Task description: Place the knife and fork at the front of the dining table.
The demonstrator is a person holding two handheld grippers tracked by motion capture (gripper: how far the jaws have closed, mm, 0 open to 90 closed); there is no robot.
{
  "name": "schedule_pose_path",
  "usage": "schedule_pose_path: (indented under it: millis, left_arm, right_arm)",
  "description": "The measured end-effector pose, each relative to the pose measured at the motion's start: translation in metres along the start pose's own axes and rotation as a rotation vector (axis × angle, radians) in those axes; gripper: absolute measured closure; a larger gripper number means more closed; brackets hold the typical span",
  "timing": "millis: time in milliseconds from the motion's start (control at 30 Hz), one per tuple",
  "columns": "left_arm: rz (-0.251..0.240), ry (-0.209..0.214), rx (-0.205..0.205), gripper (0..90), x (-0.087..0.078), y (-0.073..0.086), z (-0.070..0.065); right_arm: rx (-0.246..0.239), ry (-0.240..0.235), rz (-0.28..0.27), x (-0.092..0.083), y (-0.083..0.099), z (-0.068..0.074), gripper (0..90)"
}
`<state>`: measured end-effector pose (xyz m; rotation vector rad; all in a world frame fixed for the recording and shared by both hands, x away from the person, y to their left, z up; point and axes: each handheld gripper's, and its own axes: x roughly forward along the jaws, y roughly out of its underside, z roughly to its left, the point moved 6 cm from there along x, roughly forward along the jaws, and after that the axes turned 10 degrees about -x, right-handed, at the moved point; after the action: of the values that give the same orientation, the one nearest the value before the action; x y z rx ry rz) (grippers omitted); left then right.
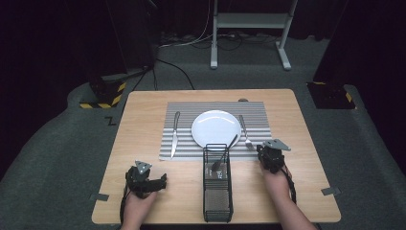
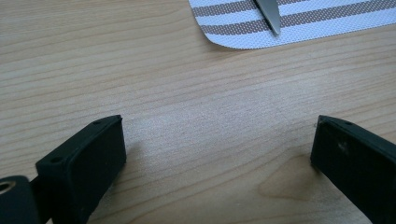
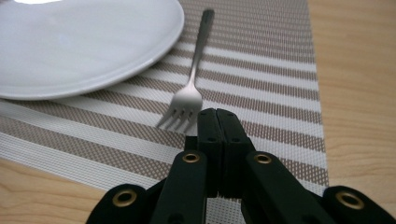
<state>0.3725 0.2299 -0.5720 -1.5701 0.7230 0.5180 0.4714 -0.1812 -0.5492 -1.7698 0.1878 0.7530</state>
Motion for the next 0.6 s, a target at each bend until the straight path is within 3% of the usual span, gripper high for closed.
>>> schedule_pose_path:
  millis: [167, 300, 600]
  left_arm:
    - [0.000, -0.001, -0.001, 3.2, 0.000, 0.000, 0.000]
    - [0.000, 0.000, -0.002, 3.3, 0.000, 0.000, 0.000]
    - [0.000, -0.001, -0.001, 3.2, 0.000, 0.000, 0.000]
  right_arm:
    - [-0.042, -0.038, 0.017, 0.003, 0.005, 0.019, 89.3]
    - [-0.048, -0.036, -0.004, -0.001, 0.001, 0.021, 87.2]
    - [0.024, -0.048, -0.215, -0.038, -0.015, 0.016, 64.5]
